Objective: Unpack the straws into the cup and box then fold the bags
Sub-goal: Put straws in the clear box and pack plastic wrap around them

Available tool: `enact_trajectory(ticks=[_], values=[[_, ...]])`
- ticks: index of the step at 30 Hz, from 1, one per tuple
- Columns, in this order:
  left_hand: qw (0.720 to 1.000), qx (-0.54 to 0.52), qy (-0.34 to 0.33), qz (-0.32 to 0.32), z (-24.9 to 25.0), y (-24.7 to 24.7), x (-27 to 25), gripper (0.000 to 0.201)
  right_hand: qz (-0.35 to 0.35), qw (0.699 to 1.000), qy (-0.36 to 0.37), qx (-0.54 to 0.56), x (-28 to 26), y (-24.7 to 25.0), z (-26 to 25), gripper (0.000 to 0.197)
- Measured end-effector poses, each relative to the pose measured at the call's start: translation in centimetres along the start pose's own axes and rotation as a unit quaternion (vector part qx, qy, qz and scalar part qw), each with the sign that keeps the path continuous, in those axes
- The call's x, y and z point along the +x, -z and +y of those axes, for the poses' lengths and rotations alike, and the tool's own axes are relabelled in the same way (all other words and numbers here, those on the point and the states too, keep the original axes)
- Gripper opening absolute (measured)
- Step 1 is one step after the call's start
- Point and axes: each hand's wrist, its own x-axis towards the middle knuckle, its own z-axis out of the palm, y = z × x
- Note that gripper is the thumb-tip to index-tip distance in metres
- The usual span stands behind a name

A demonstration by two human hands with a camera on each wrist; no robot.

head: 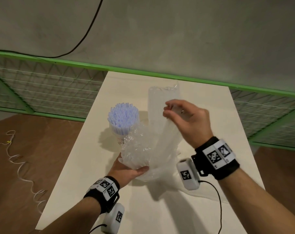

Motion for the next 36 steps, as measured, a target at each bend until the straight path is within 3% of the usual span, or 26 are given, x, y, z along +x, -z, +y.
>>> enact_trajectory(ticks=[6,10,13,18,22,27,29,31,33,36], values=[[1.000,-0.015,0.016,0.011,-0.3,0.0,-0.1,0.085,0.064,0.992,0.019,0.108,4.4,4.1,-3.6,0.018],[1.000,-0.014,0.013,0.007,-0.3,0.0,-0.2,0.090,0.121,0.977,0.110,0.136,9.2,7.7,-6.6,0.027],[1.000,-0.009,0.017,0.008,-0.2,0.0,-0.2,0.095,0.106,0.977,0.131,0.128,12.9,8.0,-5.3,0.027],[0.999,-0.029,0.027,0.015,-0.3,0.1,-0.3,0.095,-0.038,0.991,-0.008,0.126,15.1,3.9,1.9,0.018],[0.999,-0.025,0.027,0.016,-0.6,0.0,-0.3,0.107,-0.177,0.978,-0.020,-0.104,14.0,1.9,6.9,0.018],[0.999,-0.006,0.034,0.019,-0.8,0.1,-0.4,0.109,-0.363,0.861,0.066,-0.350,12.4,0.3,9.4,0.050],[0.999,-0.001,0.034,0.021,-0.8,0.1,-0.3,0.109,-0.394,0.806,0.084,-0.434,11.5,-0.5,10.1,0.057],[0.999,0.013,0.029,0.014,-0.9,0.1,-0.3,0.111,-0.405,0.782,0.086,-0.466,11.0,-0.5,10.4,0.066],[0.999,0.017,0.028,0.011,-1.0,0.1,-0.3,0.111,-0.409,0.788,0.077,-0.454,11.2,-0.6,10.1,0.079],[0.999,0.027,0.030,0.017,-0.9,0.1,-0.3,0.111,-0.361,0.839,0.057,-0.403,11.8,-1.1,9.3,0.080]])
